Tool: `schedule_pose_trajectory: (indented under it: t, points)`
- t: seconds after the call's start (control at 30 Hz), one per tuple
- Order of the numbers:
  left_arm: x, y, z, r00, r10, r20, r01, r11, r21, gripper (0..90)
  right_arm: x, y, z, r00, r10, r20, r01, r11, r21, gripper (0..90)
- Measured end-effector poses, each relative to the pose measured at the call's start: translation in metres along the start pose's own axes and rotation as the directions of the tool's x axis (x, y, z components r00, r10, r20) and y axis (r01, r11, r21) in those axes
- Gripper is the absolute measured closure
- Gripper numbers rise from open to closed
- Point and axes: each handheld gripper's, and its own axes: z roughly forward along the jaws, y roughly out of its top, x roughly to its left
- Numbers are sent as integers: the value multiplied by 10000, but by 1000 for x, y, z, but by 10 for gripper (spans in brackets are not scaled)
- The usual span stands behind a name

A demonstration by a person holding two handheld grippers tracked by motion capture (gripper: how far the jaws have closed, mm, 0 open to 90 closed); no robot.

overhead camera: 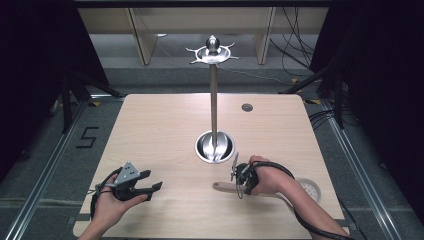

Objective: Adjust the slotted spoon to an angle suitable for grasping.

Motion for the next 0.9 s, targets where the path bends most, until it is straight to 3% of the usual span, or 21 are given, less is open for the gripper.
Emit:
schedule_pose_trajectory:
  t: [0.03,0.1,0.13,0.17,0.23,0.27,0.3,0.37,0.4,0.43,0.5,0.53,0.57,0.6,0.63,0.67,0.7,0.77,0.83,0.87,0.9]
  points:
    - [0,0,0,10000,-1,-3,1,10000,4,364,-2,-2,0,9998,-139,108,142,9997,-213,745]
    - [0,0,0,10000,3,-3,-3,10000,5,364,0,-4,-7,9996,217,174,-208,9986,-481,746]
    - [0,0,0,10000,11,-10,-11,10000,2,364,2,-6,-10,9979,635,132,-623,9952,-758,746]
    - [0,0,0,10000,11,-10,-11,10000,2,364,2,-6,-10,9979,635,132,-623,9952,-758,746]
    - [1,0,-1,9999,160,-17,-160,9998,141,364,2,-13,-23,9928,1146,360,-1079,9825,-1522,747]
    - [1,0,-1,9999,160,-17,-160,9998,141,364,2,-13,-23,9928,1146,360,-1079,9825,-1522,747]
    - [1,0,-1,9999,142,-18,-142,9998,128,364,1,-18,-32,9900,1372,343,-1267,9683,-2154,748]
    - [1,0,-1,9999,131,-13,-131,9998,133,364,1,-25,-43,9799,1937,480,-1747,9490,-2624,748]
    - [1,0,0,9999,133,-15,-133,9998,143,364,1,-25,-43,9799,1937,480,-1747,9490,-2624,748]
    - [0,0,0,10000,-6,-6,6,10000,19,364,2,-31,-51,9784,1987,563,-1675,9231,-3462,748]
    - [0,0,0,10000,-30,-2,30,10000,25,364,3,-37,-57,9727,2174,813,-1688,9029,-3954,749]
    - [0,0,0,10000,-30,-2,30,10000,25,364,3,-37,-57,9727,2174,813,-1688,9029,-3954,749]
    - [0,0,0,10000,-33,-6,33,10000,25,364,3,-40,-60,9720,2141,963,-1550,8932,-4221,749]
    - [1,0,0,9999,128,-24,-128,9998,146,364,4,-43,-62,9689,2278,962,-1634,8818,-4424,749]
    - [1,0,-1,9999,140,-24,-139,9998,165,364,7,-48,-66,9610,2571,1014,-1769,8541,-4892,749]
    - [1,0,-1,9999,137,-23,-137,9998,160,364,9,-50,-67,9552,2807,939,-1979,8415,-5027,749]
    - [1,0,-1,9999,127,-25,-127,9998,149,364,9,-50,-67,9552,2807,939,-1979,8415,-5027,749]
    - [1,0,-1,10000,64,-58,-63,9999,136,364,12,-54,-69,9386,3306,986,-2262,8055,-5477,749]
    - [0,0,0,10000,-46,-36,46,10000,18,364,13,-61,-74,9175,3847,1013,-2424,7426,-6244,749]
    - [0,0,0,10000,-44,-41,44,10000,14,364,13,-64,-76,9113,4014,914,-2537,7225,-6432,749]
    - [0,0,0,10000,-44,-41,44,10000,14,364,13,-64,-76,9113,4014,914,-2537,7225,-6432,749]
